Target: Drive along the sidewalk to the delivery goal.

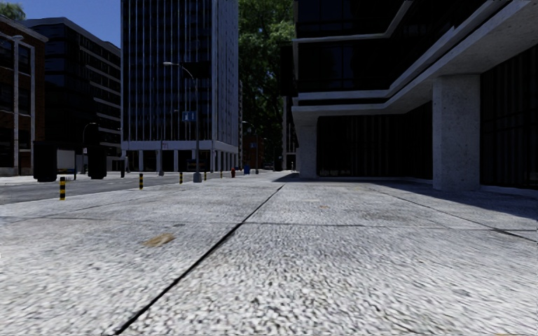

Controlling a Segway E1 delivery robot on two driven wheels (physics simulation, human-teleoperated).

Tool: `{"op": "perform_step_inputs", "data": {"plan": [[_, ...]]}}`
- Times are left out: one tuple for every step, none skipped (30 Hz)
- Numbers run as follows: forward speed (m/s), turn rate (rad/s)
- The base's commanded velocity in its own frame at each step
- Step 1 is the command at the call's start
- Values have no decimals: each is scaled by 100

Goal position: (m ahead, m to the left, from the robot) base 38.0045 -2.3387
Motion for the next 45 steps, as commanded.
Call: {"op": "perform_step_inputs", "data": {"plan": [[190,0],[190,0],[190,0],[190,0],[190,0],[190,0],[190,0],[190,0],[190,0],[190,0],[190,0],[190,0],[190,0],[190,0],[190,0],[190,0],[190,0],[190,0],[190,0],[190,0],[190,0],[190,0],[190,0],[190,0],[190,0],[190,0],[190,0],[190,0],[190,0],[190,0],[190,0],[190,0],[190,0],[190,0],[190,0],[190,0],[190,0],[190,0],[190,0],[190,0],[190,0],[190,0],[190,0],[190,0],[190,0]]}}
